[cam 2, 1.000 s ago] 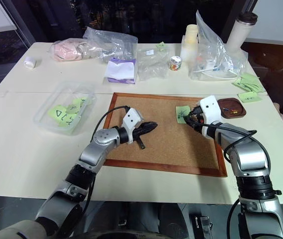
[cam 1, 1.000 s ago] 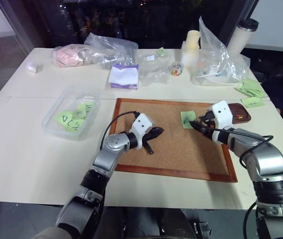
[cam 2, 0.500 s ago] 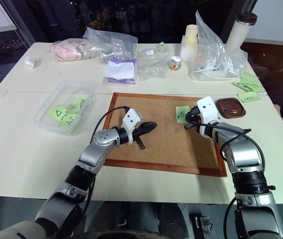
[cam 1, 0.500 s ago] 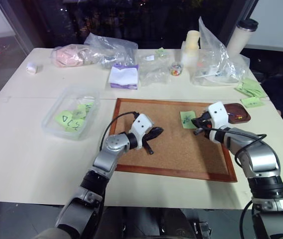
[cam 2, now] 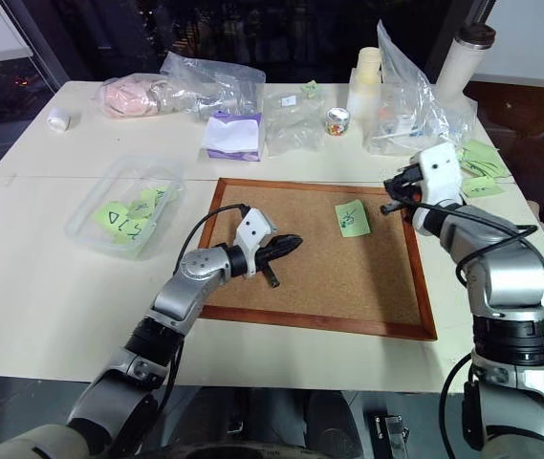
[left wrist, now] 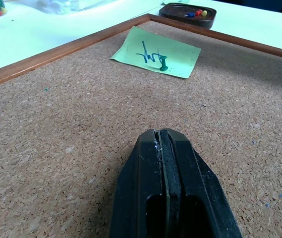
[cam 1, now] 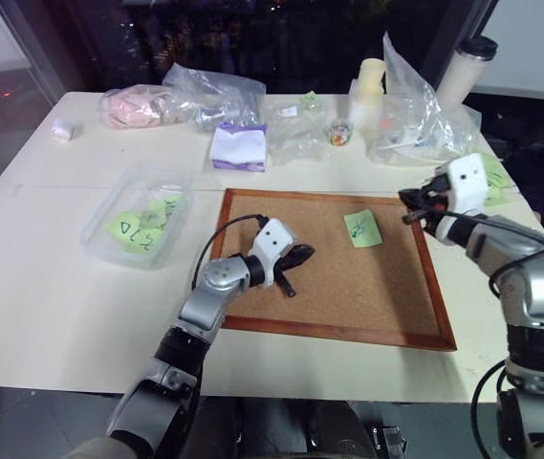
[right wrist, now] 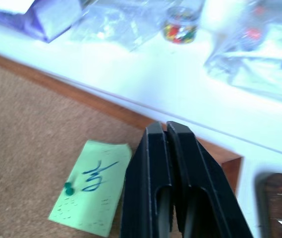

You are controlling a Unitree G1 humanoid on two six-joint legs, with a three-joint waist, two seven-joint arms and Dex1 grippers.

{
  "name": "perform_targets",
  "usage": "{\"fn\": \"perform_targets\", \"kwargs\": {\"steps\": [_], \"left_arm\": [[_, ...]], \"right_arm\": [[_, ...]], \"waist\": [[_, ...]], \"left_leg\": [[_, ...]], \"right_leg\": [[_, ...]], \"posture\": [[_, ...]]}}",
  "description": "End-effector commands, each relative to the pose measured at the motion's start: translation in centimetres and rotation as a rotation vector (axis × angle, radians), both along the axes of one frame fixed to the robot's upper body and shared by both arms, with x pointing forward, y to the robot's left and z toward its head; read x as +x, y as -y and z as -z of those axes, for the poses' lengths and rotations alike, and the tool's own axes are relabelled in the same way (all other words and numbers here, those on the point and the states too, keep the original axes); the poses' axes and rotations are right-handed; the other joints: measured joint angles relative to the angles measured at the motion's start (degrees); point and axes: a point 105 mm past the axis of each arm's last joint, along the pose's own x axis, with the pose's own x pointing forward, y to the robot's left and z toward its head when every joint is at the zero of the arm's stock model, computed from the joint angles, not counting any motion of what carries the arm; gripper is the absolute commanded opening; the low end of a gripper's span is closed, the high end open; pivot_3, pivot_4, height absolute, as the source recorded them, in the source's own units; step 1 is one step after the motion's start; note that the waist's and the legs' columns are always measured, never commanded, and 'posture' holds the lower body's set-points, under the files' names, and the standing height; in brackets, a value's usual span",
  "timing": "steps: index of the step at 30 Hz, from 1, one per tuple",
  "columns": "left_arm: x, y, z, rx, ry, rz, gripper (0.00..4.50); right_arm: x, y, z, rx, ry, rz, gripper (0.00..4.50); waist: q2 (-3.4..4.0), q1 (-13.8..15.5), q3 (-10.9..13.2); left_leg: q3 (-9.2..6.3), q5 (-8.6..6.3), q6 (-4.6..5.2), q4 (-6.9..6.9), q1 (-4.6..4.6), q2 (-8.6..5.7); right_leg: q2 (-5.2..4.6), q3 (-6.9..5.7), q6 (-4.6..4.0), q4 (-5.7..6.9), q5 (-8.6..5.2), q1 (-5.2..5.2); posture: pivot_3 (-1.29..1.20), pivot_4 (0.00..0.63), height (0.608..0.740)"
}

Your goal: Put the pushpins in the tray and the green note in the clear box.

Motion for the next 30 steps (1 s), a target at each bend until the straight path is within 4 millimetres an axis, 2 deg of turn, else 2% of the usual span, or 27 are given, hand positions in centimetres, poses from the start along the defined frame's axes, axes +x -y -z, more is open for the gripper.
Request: {"fn": "perform_targets", "kwargs": {"steps": [1,4,6,16,20,23,25,30], "left_arm": [[-0.5,-0.4,2.3,0.054,-0.07,0.001,0.0],[-0.4,-0.4,2.3,0.057,-0.065,0.002,0.0],[-0.4,-0.4,2.2,0.057,-0.063,0.002,0.0],[-0.5,-0.5,2.2,0.057,-0.057,-0.004,0.0],[-0.5,-0.5,2.2,0.056,-0.053,-0.009,0.0],[-0.5,-0.5,2.2,0.053,-0.056,-0.013,0.0],[-0.5,-0.5,2.2,0.053,-0.056,-0.014,0.0],[-0.6,-0.5,2.2,0.051,-0.055,-0.014,0.0]], "right_arm": [[0.4,4.3,-1.5,-0.006,0.073,0.196,0.05],[0.8,7.3,-0.7,0.034,0.067,0.342,0.05],[1.1,8.5,0.1,0.077,0.047,0.406,0.05],[2.4,9.5,2.7,0.133,-0.012,0.46,0.05],[2.5,9.6,4.8,0.135,-0.062,0.459,0.05],[2.6,9.4,4.9,0.147,-0.062,0.451,0.88],[2.8,9.3,4.8,0.151,-0.056,0.446,1.81],[2.9,8.9,4.0,0.153,-0.039,0.426,1.81]], "waist": [[0.0,0.04,0.0],[0.0,0.07,0.0],[0.01,-0.01,-0.01],[0.06,-0.06,-0.03],[0.06,-0.13,-0.04],[0.07,-0.17,-0.04],[0.07,-0.14,-0.04],[0.07,-0.14,-0.04]], "left_leg": [[0.0,0.0,0.0,0.0,0.0,0.0],[0.02,0.0,0.0,0.0,0.0,-0.02],[0.02,0.0,0.0,-0.01,0.0,-0.02],[0.04,0.01,-0.01,-0.01,0.02,-0.01],[0.05,0.01,-0.01,-0.01,0.03,-0.01],[0.05,0.01,-0.01,-0.01,0.03,0.0],[0.05,0.01,-0.01,-0.01,0.02,0.0],[0.04,0.01,-0.01,-0.01,0.03,0.01]], "right_leg": [[0.0,-0.01,0.0,0.0,0.0,0.0],[-0.02,-0.01,0.0,-0.01,0.0,0.01],[-0.01,0.0,0.0,0.0,0.0,0.0],[0.0,0.02,0.0,0.01,0.0,0.02],[0.0,0.02,0.0,0.01,0.0,0.02],[0.0,0.02,0.0,0.02,0.0,0.01],[0.0,0.02,0.0,0.02,0.0,0.01],[0.0,0.02,0.0,0.01,0.0,0.01]], "posture": [[0.0,0.15,0.74],[0.0,0.15,0.74],[0.0,0.15,0.74],[0.0,0.15,0.74],[0.0,0.15,0.74],[0.0,0.15,0.74],[0.0,0.15,0.74],[0.0,0.15,0.74]]}}
